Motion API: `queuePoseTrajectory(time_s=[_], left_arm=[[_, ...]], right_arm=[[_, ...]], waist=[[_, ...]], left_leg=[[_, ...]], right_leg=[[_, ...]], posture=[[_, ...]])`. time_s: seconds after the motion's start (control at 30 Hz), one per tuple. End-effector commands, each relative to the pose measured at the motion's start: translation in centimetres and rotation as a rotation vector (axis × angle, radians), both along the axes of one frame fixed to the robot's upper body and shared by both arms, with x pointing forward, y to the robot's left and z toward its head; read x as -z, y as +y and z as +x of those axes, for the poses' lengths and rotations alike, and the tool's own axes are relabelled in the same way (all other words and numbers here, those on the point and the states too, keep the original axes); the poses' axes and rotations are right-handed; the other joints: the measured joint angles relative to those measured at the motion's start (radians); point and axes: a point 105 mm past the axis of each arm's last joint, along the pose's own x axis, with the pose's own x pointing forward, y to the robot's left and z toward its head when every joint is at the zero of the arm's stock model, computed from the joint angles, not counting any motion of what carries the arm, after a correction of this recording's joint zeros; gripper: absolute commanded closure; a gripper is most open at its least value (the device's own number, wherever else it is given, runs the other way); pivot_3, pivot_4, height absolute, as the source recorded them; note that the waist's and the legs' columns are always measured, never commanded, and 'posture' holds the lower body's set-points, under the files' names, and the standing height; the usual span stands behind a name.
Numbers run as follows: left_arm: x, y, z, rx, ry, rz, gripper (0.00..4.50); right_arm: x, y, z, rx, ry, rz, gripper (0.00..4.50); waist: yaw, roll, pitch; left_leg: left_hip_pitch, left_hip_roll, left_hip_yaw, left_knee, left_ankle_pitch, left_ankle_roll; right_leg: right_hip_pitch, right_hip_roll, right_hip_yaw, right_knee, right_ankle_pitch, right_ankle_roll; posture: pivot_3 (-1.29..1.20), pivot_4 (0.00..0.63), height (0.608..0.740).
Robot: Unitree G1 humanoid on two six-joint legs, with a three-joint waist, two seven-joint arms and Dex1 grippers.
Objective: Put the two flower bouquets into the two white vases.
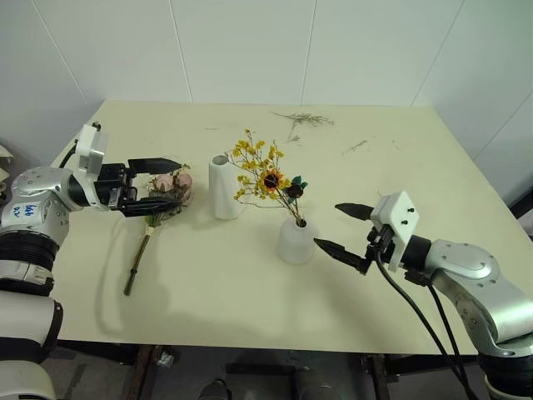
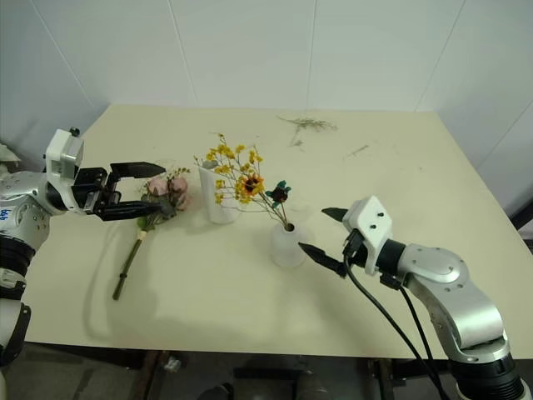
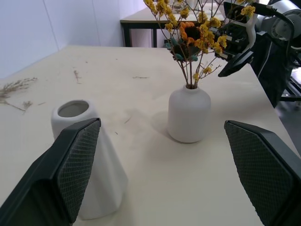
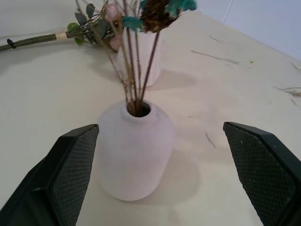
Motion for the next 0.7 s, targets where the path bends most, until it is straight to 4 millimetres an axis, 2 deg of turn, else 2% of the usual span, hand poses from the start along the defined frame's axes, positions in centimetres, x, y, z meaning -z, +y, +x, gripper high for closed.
queuePoseTrajectory(time_s=[0.03,0.27,0.47,0.7], left_arm=[[-0.7,0.8,-1.0,0.055,-0.032,-0.010,0.00],[0.0,2.8,0.8,-0.250,0.002,-0.040,0.00],[0.5,4.3,1.1,-0.507,0.102,-0.092,0.00],[3.5,5.3,0.9,-0.761,0.244,0.022,0.00]], right_arm=[[-0.9,-1.6,-0.3,0.021,-0.038,-0.013,0.03],[-1.3,-3.7,-0.9,-0.008,-0.064,-0.066,0.03],[-3.6,-3.8,-1.8,-0.147,-0.079,-0.028,0.03],[-6.5,-3.4,-2.1,-0.295,-0.065,0.018,0.03]], waist=[[0.003,0.000,0.000],[0.002,0.000,0.000],[0.001,0.000,0.000],[0.002,0.000,0.000]], left_leg=[[0.000,0.000,0.000,0.000,0.000,0.000],[0.000,0.000,0.000,0.000,0.000,0.000],[0.001,0.001,0.000,0.001,0.000,0.000],[0.004,0.000,0.000,0.002,0.000,0.000]], right_leg=[[0.000,0.000,0.000,0.000,0.000,0.000],[0.000,0.000,0.000,0.000,0.000,0.000],[0.001,0.000,0.000,0.001,0.001,0.001],[0.004,-0.001,0.000,0.000,0.001,0.001]], posture=[[0.00,0.150,0.740],[0.00,0.150,0.740],[0.00,0.150,0.740],[0.00,0.150,0.740]])
